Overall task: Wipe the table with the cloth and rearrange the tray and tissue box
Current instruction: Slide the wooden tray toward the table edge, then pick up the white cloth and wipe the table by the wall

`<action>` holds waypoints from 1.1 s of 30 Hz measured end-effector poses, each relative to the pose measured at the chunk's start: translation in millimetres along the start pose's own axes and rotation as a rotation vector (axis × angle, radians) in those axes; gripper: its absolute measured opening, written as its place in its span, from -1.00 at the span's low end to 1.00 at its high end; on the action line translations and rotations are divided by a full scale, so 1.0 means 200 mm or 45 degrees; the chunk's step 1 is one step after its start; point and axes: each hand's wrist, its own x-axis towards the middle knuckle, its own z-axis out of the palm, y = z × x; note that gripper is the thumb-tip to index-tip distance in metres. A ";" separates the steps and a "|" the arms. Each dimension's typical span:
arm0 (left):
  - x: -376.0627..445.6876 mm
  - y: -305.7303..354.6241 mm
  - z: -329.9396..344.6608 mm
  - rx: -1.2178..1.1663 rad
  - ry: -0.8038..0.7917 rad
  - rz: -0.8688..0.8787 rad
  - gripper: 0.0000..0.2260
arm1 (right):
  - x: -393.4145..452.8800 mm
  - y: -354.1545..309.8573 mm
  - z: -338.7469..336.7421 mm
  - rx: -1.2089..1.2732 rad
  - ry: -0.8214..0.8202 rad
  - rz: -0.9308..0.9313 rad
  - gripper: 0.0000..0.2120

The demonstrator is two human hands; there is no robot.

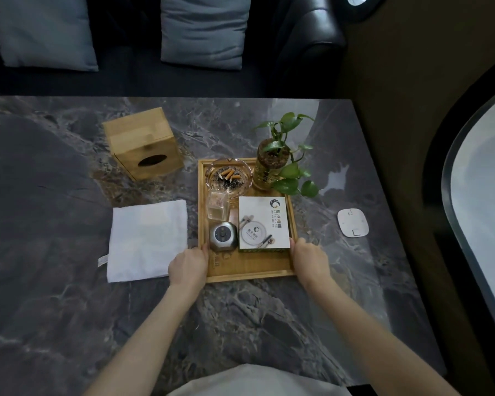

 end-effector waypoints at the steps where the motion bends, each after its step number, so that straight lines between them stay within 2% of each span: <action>1: 0.00 0.00 0.00 -0.003 -0.002 -0.013 -0.55 | 0.00 0.00 0.00 -0.002 -0.006 0.000 -0.61; 8: 0.00 0.01 -0.04 0.019 -0.064 -0.066 -0.51 | 0.05 0.02 -0.07 -0.033 -0.075 0.039 -0.59; 11: 0.01 0.01 -0.09 -0.064 -0.128 -0.082 -0.51 | 0.05 -0.04 -0.15 0.116 0.077 0.165 -0.64; 13: 0.01 -0.02 -0.14 -0.132 -0.097 -0.051 -0.57 | 0.03 -0.11 -0.21 0.249 0.210 0.151 -0.66; 16: 0.01 -0.12 -0.25 -0.261 0.066 -0.050 -0.61 | -0.01 -0.27 -0.31 0.459 0.399 0.000 -0.69; 18: 0.01 -0.20 -0.31 -0.380 0.173 -0.104 -0.62 | -0.04 -0.42 -0.36 0.522 0.449 -0.147 -0.71; 22: 0.02 -0.35 -0.39 -0.567 0.347 -0.231 -0.73 | -0.03 -0.72 -0.38 0.591 0.392 -0.424 -0.71; 27: 0.01 -0.51 -0.35 -0.742 0.493 -0.333 -0.83 | 0.03 -1.01 -0.31 0.512 0.311 -0.615 -0.72; 29: 0.01 -0.57 -0.30 -0.737 0.501 -0.373 -0.75 | 0.07 -1.09 -0.25 0.482 0.223 -0.619 -0.74; 33: -0.03 -0.62 -0.17 -0.458 0.442 -0.431 -0.53 | 0.15 -1.17 -0.11 0.349 0.071 -0.626 -0.76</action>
